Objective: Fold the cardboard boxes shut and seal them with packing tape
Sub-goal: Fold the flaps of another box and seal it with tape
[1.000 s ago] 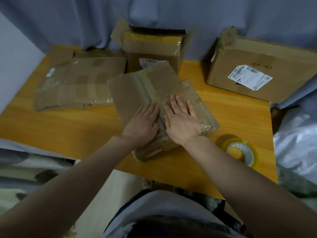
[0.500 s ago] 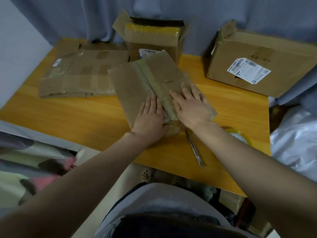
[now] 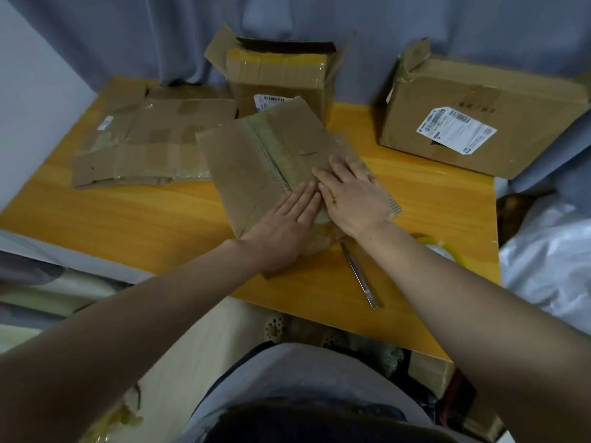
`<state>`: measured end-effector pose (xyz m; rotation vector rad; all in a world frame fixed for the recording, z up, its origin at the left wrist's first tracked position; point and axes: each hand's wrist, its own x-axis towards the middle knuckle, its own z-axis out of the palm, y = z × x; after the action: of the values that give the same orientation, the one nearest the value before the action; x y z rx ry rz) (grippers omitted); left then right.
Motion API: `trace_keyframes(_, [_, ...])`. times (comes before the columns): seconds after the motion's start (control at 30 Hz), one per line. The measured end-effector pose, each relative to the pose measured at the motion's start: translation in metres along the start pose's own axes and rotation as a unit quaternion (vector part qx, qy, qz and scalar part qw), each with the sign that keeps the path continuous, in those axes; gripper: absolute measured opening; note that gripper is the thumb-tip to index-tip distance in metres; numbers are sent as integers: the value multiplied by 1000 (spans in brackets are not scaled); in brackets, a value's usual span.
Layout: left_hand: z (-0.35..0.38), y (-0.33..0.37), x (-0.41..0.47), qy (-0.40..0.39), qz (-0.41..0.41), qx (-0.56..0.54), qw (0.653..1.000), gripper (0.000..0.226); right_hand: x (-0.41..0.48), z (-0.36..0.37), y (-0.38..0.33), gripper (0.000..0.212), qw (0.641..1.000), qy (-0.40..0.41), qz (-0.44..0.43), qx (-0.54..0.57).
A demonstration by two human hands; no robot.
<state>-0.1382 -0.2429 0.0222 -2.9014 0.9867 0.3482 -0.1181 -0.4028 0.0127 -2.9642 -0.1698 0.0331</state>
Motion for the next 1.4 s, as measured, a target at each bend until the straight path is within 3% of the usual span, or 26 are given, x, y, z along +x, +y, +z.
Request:
trace_keyframes(0.1, [-2,12,5,-2,-38,-17,999,71,2,2,2,44,1000,4,7,19])
trace_keyframes(0.17, [7,17,10,67,-47,-25,996,64,2,3,4,45,999,2,9,31])
trace_keyframes(0.23, [8,10,12,143,0,21,990,55,3,2,8,45,999,-3,3,41])
trace_keyframes(0.3, [10,-2,9,82,40,42,995,61,4,-1,9,44,999,-5,0,53])
trace_keyframes(0.37, [11,-5,3,8,16,59,998,68,3,-1,7,44,999,2,6,53])
trace_keyframes(0.4, [11,0,2,17,-2,55,998,65,1,-1,5,44,999,5,11,52])
trace_keyframes(0.53, [18,19,7,156,-23,11,987,53,0,0,2,44,998,2,22,58])
trace_keyframes(0.7, [30,18,9,185,-22,35,982,46,1,-2,2,44,999,5,20,45])
trace_keyframes(0.8, [17,16,1,140,4,8,990,51,-1,-3,2,43,999,2,13,52])
trace_keyframes(0.87, [-4,5,-7,48,23,-104,993,62,-3,-5,0,43,999,10,25,42])
trace_keyframes(0.9, [-17,1,-10,22,8,-191,981,64,-1,-8,-4,43,999,13,34,33])
trace_keyframes(0.97, [-40,-13,-8,104,-75,-302,945,50,8,-15,-18,45,999,7,40,33])
trace_keyframes(1.07, [-59,-52,21,196,-189,-279,921,39,23,-14,-43,48,997,-49,12,55])
trace_keyframes(1.17, [-61,-99,57,160,-220,-242,931,34,26,-1,-52,55,995,-94,-16,3])
trace_keyframes(1.27, [-55,-133,88,104,-222,-180,953,39,25,3,-49,56,996,-82,-22,-8])
trace_keyframes(1.33, [-54,-145,105,57,-228,-156,959,45,23,2,-47,52,999,-28,-33,26])
trace_keyframes(1.4, [-55,-153,116,12,-237,-162,958,50,16,2,-45,44,990,99,-21,95])
